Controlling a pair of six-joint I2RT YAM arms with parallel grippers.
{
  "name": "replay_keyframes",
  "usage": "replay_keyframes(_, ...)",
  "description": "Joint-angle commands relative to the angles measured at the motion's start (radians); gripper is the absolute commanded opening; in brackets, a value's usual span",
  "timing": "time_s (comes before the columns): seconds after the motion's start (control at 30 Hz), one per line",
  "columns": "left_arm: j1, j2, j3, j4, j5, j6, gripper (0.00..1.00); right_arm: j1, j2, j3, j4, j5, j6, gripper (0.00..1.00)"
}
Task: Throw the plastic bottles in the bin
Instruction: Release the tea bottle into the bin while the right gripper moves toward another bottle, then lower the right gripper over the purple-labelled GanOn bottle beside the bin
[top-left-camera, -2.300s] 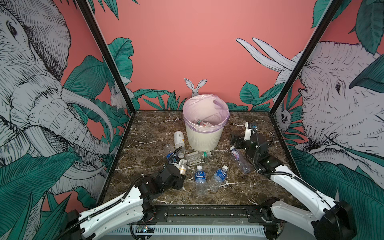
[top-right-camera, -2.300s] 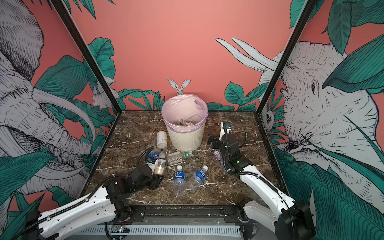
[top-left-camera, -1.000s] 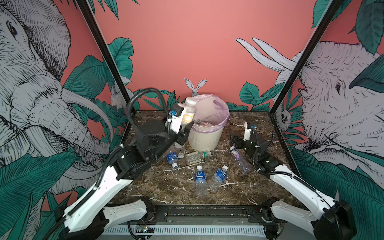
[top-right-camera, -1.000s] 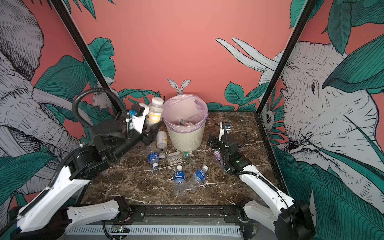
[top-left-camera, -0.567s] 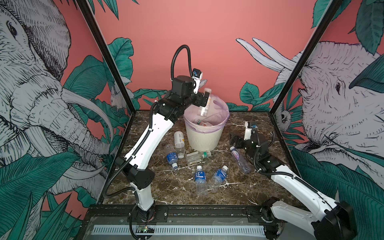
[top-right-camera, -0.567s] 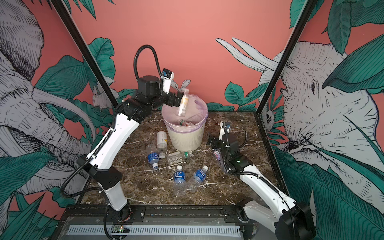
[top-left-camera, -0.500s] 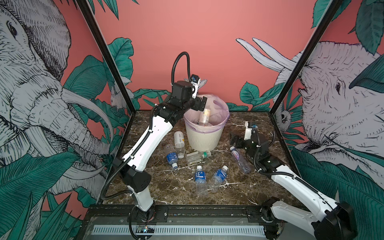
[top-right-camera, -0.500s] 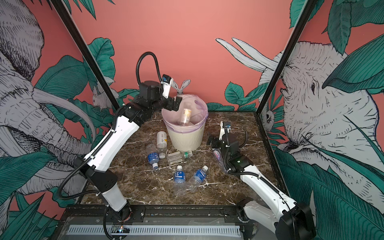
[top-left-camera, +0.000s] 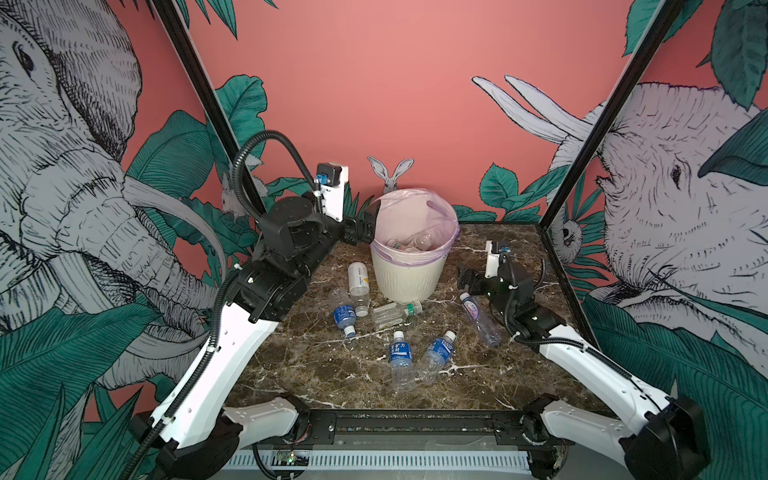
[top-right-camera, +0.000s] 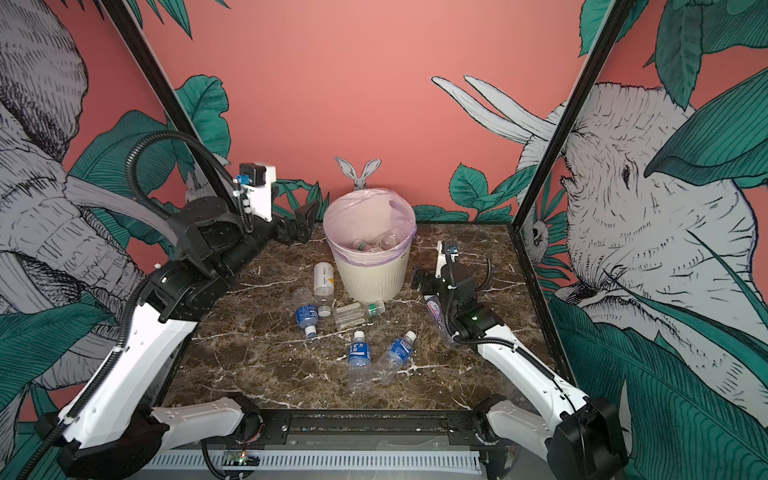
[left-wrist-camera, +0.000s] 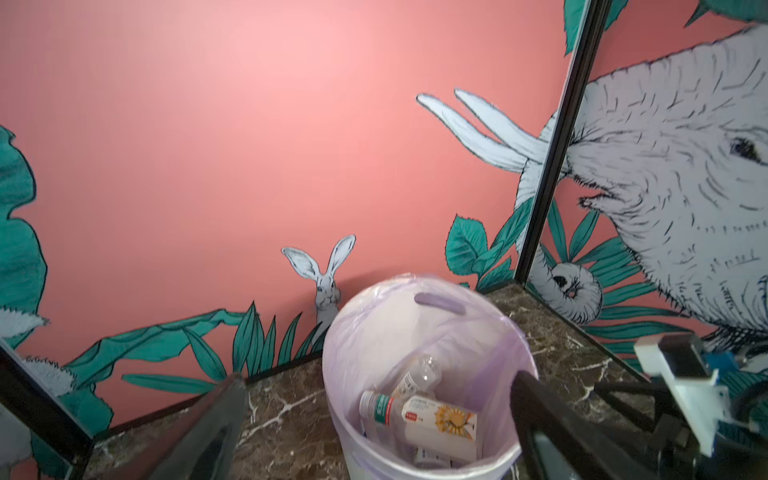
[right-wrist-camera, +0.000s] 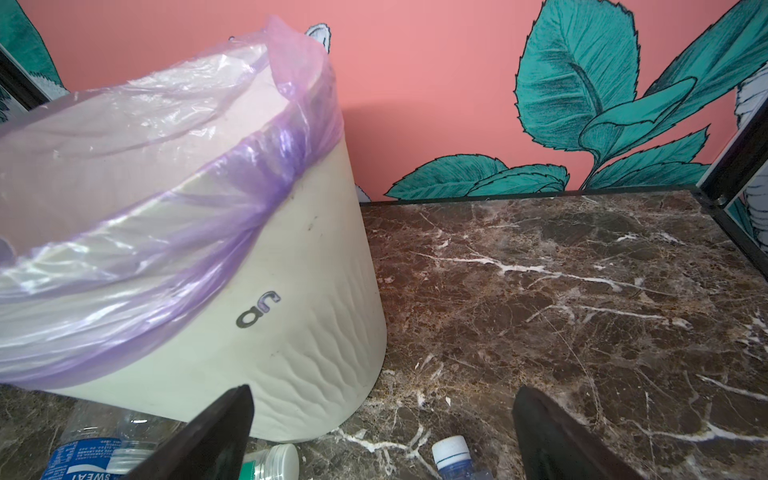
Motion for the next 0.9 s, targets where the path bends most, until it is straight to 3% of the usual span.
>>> replay_keyframes(0.0,0.001,-0.033,-0.149,-0.002,-0.025,-0.041,1.0,0.004,0.027,0.057,-0.033,0.002,-0.02,0.99)
replay_keyframes(0.37,0.001,-0.231,-0.54,0.079,0.002,-0.118,0.99,0.005,0.022,0.042,-0.252,0.063,-0.004,0.99)
replay_keyframes(0.87,0.001,-0.255,-0.904,0.294,0.084,-0.174,0.97,0.005,0.011,-0.045,-0.391,0.105,0.017,0.99)
